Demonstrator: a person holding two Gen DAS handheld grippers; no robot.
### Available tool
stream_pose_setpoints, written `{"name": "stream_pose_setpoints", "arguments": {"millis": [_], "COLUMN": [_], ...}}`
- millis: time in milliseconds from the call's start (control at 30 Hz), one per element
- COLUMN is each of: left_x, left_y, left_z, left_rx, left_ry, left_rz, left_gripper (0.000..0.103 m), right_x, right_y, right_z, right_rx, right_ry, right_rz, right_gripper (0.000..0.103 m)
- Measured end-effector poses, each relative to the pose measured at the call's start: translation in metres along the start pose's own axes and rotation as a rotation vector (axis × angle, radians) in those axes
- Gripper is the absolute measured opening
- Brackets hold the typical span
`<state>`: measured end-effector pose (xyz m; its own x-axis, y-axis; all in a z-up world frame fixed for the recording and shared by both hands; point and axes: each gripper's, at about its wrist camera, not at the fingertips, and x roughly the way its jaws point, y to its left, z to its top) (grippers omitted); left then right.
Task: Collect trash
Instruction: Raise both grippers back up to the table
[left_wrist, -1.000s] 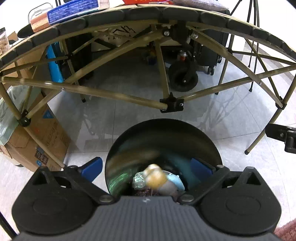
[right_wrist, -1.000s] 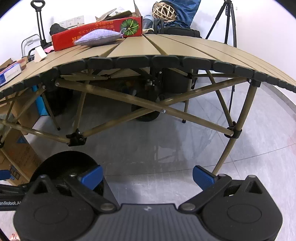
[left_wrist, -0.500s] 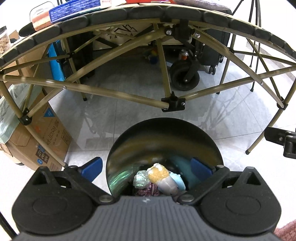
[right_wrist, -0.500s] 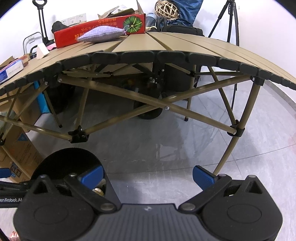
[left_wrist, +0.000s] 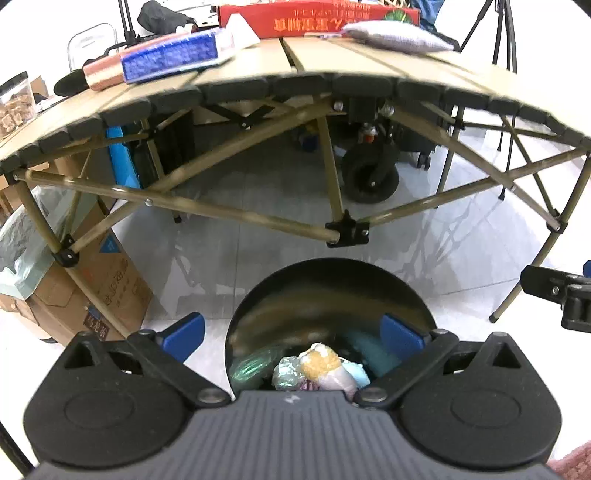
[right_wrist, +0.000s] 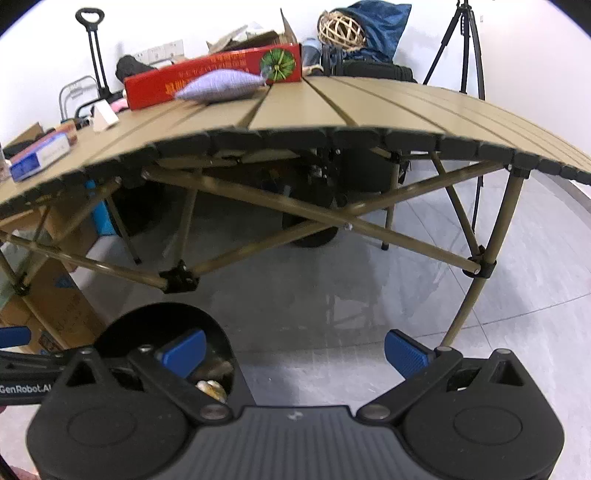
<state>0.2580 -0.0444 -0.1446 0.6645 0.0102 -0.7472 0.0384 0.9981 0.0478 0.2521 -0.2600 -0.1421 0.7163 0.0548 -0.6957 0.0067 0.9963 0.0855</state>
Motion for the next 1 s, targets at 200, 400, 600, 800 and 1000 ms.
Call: {"name": "stream_pose_setpoints", "arguments": {"millis": [200,400,600,800,1000], "left_x": [-0.015,-0.032,-0.047,-0.058,-0.071], "left_y": [0.005,0.008,0.008,0.013,0.015], "left_z": [0.001,0.003,0.005,0.011,0.017], "left_rx": [-0.015,-0.021,-0.001,-0.003,0.004], "left_ry": [-0.028,-0.09,-0.157,-0.215,-0.286], "left_rz": [-0.01,-0.003,0.022,0.046,0.066], "left_gripper": [0.103,0.103,0.103,0.103,0.103], "right_x": [-0.021,-0.042,-0.057,-0.065,-0.074], "right_y": [0.0,0.001,0.005,0.009,0.013], "right_z": [0.002,0.002,0.004,0.006,0.012], "right_rx": [0.019,0.028,0.009,-0.003,-0.015], "right_ry": [-0.071,-0.13,-0.196,-0.243,-0.294], "right_rz": [0.035,0.108,0.138,0.158,0.18], "right_gripper": [0.103,0.103,0.103,0.103,0.103]}}
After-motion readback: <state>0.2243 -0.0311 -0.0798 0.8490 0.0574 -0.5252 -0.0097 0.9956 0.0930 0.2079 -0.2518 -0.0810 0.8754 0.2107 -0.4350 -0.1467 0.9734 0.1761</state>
